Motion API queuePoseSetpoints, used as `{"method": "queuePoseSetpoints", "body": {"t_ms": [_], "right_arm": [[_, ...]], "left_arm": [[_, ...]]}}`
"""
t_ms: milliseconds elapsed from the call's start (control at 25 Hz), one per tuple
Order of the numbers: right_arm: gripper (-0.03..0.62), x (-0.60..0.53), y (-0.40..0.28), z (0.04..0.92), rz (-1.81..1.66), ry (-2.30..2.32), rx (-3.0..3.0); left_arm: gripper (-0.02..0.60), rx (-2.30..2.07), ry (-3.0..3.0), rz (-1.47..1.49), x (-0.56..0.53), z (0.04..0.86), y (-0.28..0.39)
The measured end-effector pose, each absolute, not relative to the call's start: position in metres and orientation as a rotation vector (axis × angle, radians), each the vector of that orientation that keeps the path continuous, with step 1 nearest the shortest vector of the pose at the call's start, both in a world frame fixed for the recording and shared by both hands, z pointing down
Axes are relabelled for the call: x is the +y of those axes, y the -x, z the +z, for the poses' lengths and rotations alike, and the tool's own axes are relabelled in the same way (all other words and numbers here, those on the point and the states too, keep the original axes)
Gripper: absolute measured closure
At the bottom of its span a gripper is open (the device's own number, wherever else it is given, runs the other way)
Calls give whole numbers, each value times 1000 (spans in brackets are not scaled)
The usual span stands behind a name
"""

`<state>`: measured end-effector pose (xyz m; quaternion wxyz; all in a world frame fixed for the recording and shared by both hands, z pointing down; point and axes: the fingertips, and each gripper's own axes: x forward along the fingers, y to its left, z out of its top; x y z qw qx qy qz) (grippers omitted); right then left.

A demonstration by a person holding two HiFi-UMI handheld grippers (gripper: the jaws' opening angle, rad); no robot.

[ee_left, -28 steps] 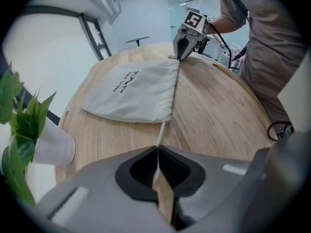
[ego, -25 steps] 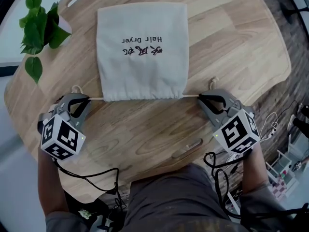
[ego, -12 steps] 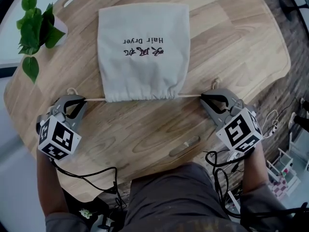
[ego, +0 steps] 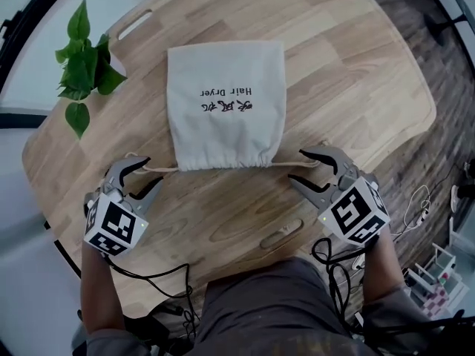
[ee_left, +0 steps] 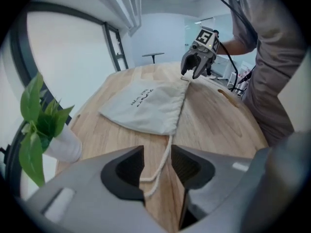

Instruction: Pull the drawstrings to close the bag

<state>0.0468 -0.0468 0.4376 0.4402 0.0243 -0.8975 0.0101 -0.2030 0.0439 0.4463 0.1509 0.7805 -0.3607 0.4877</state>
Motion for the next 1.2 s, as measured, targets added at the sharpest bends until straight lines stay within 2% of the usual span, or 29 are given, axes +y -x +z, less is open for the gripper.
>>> {"method": "queuePoseSetpoints", "body": {"t_ms": [160, 560, 800, 1000, 1200], "right_arm": [[390, -41, -30, 439, -18, -23, -2214], [415, -31, -23, 474, -23, 40, -2147], [458, -31, -24, 478, -7, 55, -2141], [459, -31, -24, 479, 5, 82, -2137], [527, -36, -25, 479, -18, 81, -2120]], "left_arm": [[434, -954, -2258, 1514, 39, 455, 190], [437, -808, -2234, 1545, 41, 478, 184], [437, -752, -2234, 1569, 42, 479, 183], [487, -701, -2216, 1578, 47, 482, 181], [564, -688, -2207, 1578, 51, 483, 183]]}}
